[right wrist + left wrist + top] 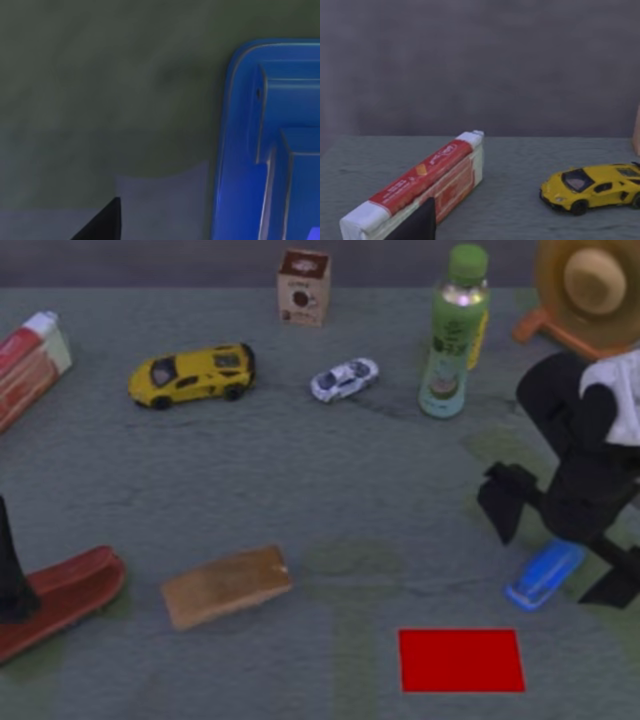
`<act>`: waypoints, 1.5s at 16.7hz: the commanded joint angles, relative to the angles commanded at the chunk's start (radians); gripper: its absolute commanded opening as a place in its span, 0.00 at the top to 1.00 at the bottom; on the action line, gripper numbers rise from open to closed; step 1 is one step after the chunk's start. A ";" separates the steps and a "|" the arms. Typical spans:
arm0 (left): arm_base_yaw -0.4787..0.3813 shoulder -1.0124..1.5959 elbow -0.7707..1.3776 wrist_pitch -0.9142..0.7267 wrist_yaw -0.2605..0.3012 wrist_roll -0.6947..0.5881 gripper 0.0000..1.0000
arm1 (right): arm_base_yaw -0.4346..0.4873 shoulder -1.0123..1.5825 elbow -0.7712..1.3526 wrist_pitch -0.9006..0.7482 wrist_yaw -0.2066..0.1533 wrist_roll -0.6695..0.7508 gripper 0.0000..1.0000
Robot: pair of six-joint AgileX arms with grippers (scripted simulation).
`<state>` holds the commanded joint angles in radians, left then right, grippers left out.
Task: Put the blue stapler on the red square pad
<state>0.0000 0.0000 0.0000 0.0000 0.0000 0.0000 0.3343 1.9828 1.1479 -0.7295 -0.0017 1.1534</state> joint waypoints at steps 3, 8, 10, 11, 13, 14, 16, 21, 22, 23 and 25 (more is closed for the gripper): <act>0.000 0.000 0.000 0.000 0.000 0.000 0.00 | 0.000 0.000 0.000 0.000 0.000 0.000 0.38; 0.000 0.000 0.000 0.000 0.000 0.000 0.00 | 0.000 0.000 0.000 0.000 0.000 0.000 0.75; 0.000 0.000 0.000 0.000 0.000 0.000 0.00 | 0.000 0.000 0.000 0.000 0.000 0.000 0.90; 0.000 0.000 0.000 0.000 0.000 0.000 0.00 | 0.000 0.000 0.000 0.000 0.000 0.000 0.98; 0.000 0.000 0.000 0.000 0.000 0.000 0.00 | 0.000 0.000 0.000 0.000 0.000 0.000 1.00; 0.000 0.000 0.000 0.000 0.000 0.000 0.00 | 0.000 0.000 0.000 0.000 0.000 0.000 1.00; 0.000 0.000 0.000 0.000 0.000 0.000 0.00 | 0.000 0.000 0.000 0.000 0.000 0.000 1.00; 0.000 0.000 0.000 0.000 0.000 0.000 0.00 | -0.002 -0.003 0.002 -0.003 0.000 0.001 1.00; 0.000 0.000 0.000 0.000 0.000 0.000 0.00 | -0.002 -0.008 0.012 -0.016 0.000 0.003 1.00; 0.000 0.000 0.000 0.000 0.000 0.000 0.00 | -0.003 -0.017 0.030 -0.040 0.000 0.005 1.00; 0.000 0.000 0.000 0.000 0.000 0.000 0.00 | -0.003 -0.045 0.076 -0.117 0.000 0.008 1.00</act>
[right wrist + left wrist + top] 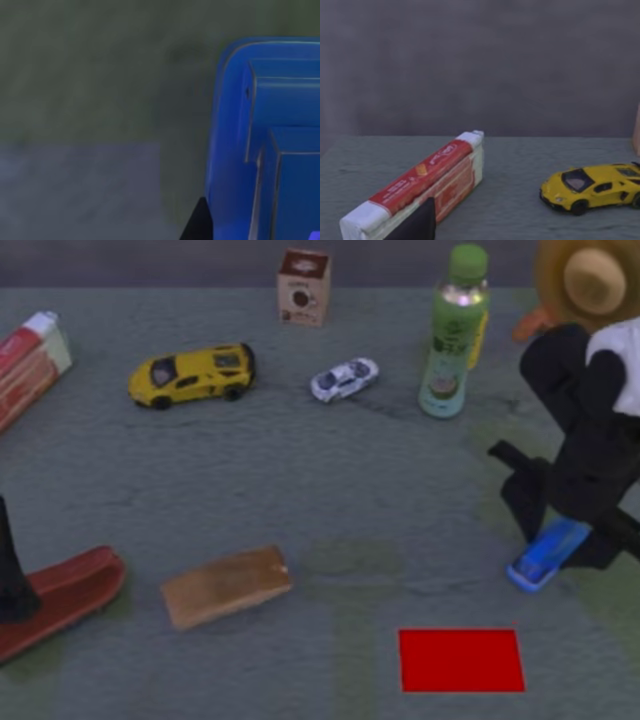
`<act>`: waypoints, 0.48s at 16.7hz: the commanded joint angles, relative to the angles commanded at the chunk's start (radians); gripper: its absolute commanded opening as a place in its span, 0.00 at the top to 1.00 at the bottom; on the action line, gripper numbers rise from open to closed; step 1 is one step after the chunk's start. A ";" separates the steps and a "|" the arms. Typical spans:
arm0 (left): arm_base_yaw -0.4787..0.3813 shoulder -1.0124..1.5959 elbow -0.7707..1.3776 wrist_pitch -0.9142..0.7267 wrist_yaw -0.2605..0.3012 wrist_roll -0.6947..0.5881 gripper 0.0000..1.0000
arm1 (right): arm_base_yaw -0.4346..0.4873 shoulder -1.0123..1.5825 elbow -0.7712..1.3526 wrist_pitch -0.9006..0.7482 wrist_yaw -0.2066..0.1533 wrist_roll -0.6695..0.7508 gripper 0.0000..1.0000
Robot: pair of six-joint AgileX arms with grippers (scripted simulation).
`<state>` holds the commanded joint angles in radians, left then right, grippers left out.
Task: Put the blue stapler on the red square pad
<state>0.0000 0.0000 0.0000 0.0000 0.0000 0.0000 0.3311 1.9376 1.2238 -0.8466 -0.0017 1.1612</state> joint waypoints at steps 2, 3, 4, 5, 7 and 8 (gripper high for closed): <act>0.000 0.000 0.000 0.000 0.000 0.000 0.00 | 0.003 -0.036 0.054 -0.102 0.000 -0.002 1.00; 0.000 0.000 0.000 0.000 0.000 0.000 0.00 | 0.005 -0.055 0.080 -0.152 0.000 -0.004 1.00; 0.000 0.000 0.000 0.000 0.000 0.000 0.00 | 0.007 -0.073 0.104 -0.194 0.000 -0.007 1.00; 0.000 0.000 0.000 0.000 0.000 0.000 0.00 | 0.008 -0.089 0.124 -0.226 -0.001 -0.009 1.00; 0.000 0.000 0.000 0.000 0.000 0.000 0.00 | 0.008 -0.109 0.145 -0.257 -0.001 -0.012 1.00; 0.000 0.000 0.000 0.000 0.000 0.000 0.00 | 0.008 -0.110 0.146 -0.258 -0.001 -0.013 1.00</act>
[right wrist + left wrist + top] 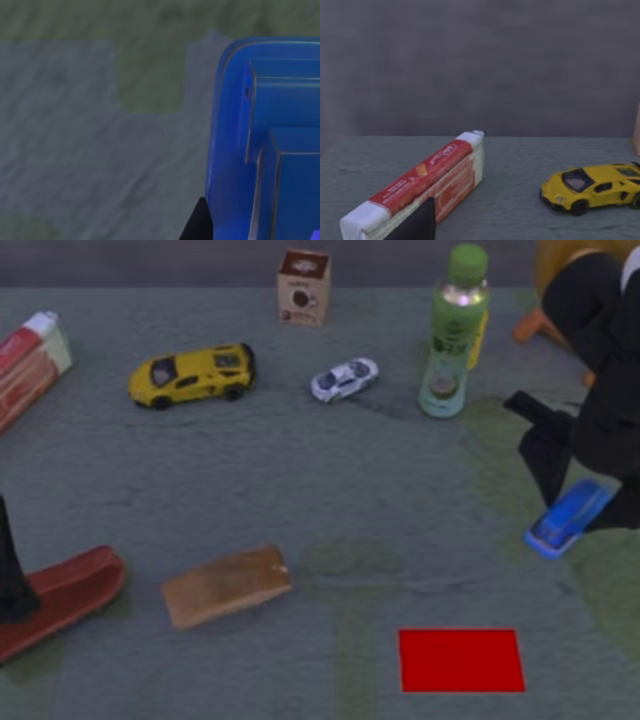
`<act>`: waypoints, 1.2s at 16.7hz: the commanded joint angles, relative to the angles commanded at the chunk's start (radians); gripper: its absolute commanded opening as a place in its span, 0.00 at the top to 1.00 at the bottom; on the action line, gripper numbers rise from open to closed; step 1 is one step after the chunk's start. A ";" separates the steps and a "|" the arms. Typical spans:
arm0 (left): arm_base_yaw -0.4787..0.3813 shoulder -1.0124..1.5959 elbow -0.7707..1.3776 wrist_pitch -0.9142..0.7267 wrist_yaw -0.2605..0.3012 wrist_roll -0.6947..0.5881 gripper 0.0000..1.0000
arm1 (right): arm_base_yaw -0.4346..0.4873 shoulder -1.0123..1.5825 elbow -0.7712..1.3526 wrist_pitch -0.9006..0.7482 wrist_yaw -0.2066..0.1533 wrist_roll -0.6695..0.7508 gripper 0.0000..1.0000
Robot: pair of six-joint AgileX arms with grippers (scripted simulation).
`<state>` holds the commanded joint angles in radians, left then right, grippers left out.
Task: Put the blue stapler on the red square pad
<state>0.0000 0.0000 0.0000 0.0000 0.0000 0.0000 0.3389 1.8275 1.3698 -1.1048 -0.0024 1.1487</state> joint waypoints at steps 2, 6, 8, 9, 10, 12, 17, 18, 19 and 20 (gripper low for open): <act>0.000 0.000 0.000 0.000 0.000 0.000 0.00 | 0.000 0.000 0.000 0.000 0.000 0.000 1.00; 0.000 0.000 0.000 0.000 0.000 0.000 0.00 | 0.005 0.003 0.000 0.001 0.000 -0.026 1.00; 0.000 0.000 0.000 0.000 0.000 0.000 0.00 | 0.023 0.003 0.007 -0.003 0.000 -0.096 1.00; 0.000 0.000 0.000 0.000 0.000 0.000 0.00 | 0.034 0.004 0.011 -0.006 0.000 -0.146 1.00; 0.000 0.000 0.000 0.000 0.000 0.000 0.00 | 0.047 0.004 0.014 -0.011 0.000 -0.207 1.00; 0.000 0.000 0.000 0.000 0.000 0.000 0.00 | 0.077 0.007 0.019 -0.022 0.000 -0.361 1.00; 0.000 0.000 0.000 0.000 0.000 0.000 0.00 | 0.168 0.007 0.005 -0.059 -0.003 -0.891 1.00; 0.000 0.000 0.000 0.000 0.000 0.000 0.00 | 0.188 0.004 -0.001 -0.066 -0.004 -1.010 1.00; 0.000 0.000 0.000 0.000 0.000 0.000 0.00 | 0.208 0.001 -0.008 -0.073 -0.004 -1.130 1.00; 0.000 0.000 0.000 0.000 0.000 0.000 0.00 | 0.227 -0.004 -0.015 -0.078 -0.005 -1.247 1.00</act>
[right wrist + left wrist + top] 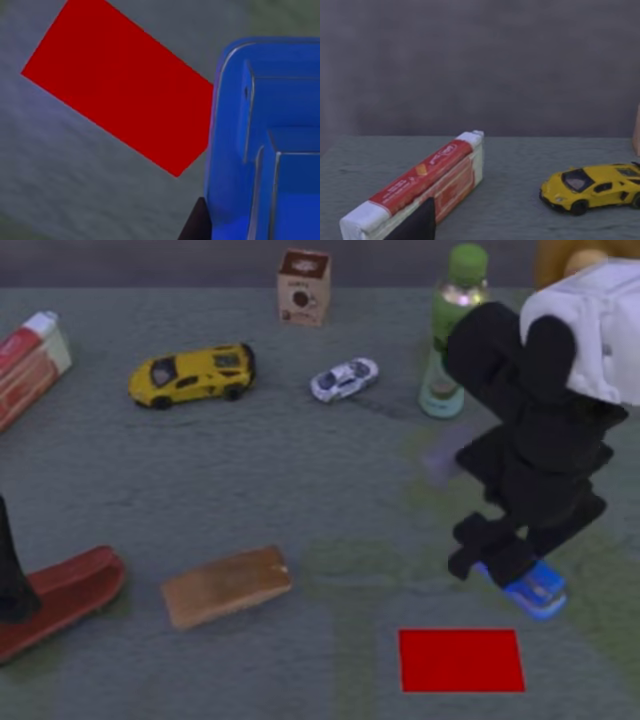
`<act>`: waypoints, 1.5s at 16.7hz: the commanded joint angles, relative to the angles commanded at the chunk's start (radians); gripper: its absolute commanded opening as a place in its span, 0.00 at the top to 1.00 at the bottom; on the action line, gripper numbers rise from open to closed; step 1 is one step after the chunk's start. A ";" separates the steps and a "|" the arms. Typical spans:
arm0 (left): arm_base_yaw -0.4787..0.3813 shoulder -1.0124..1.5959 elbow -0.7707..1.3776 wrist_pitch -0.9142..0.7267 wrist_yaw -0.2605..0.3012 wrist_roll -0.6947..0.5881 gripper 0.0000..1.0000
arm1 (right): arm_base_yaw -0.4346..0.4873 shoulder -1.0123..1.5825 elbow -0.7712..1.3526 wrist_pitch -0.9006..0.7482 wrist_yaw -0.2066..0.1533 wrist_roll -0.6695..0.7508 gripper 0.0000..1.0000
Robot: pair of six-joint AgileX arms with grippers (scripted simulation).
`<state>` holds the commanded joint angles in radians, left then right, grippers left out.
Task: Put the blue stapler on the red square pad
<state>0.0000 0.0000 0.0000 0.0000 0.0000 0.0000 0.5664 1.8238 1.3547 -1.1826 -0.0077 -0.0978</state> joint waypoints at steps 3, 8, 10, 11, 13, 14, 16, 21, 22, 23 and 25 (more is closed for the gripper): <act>0.000 0.000 0.000 0.000 0.000 0.000 0.00 | 0.055 -0.023 -0.020 -0.007 -0.001 -0.322 1.00; 0.000 0.000 0.000 0.000 0.000 0.000 0.00 | 0.122 -0.081 -0.043 0.007 0.001 -0.678 1.00; 0.000 0.000 0.000 0.000 0.000 0.000 0.00 | 0.136 -0.098 -0.045 0.014 0.002 -0.746 1.00; 0.000 0.000 0.000 0.000 0.000 0.000 0.00 | 0.141 -0.103 -0.046 0.016 0.003 -0.764 1.00; 0.000 0.000 0.000 0.000 0.000 0.000 0.00 | 0.142 -0.105 -0.046 0.017 0.003 -0.771 1.00; 0.000 0.000 0.000 0.000 0.000 0.000 0.00 | 0.142 -0.105 -0.046 0.017 0.003 -0.771 1.00; 0.000 0.000 0.000 0.000 0.000 0.000 0.00 | 0.137 -0.101 -0.043 0.016 0.003 -0.768 1.00; 0.000 0.000 0.000 0.000 0.000 0.000 0.00 | 0.136 -0.066 -0.121 0.131 0.003 -0.760 1.00; 0.000 0.000 0.000 0.000 0.000 0.000 0.00 | 0.138 -0.050 -0.150 0.178 0.003 -0.759 1.00; 0.000 0.000 0.000 0.000 0.000 0.000 0.00 | 0.140 -0.034 -0.181 0.229 0.003 -0.759 1.00; 0.000 0.000 0.000 0.000 0.000 0.000 0.00 | 0.146 -0.003 -0.241 0.325 0.003 -0.759 1.00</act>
<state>0.0000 0.0000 0.0000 0.0000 0.0000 0.0000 0.7123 1.8207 1.1140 -0.8576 -0.0046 -0.8572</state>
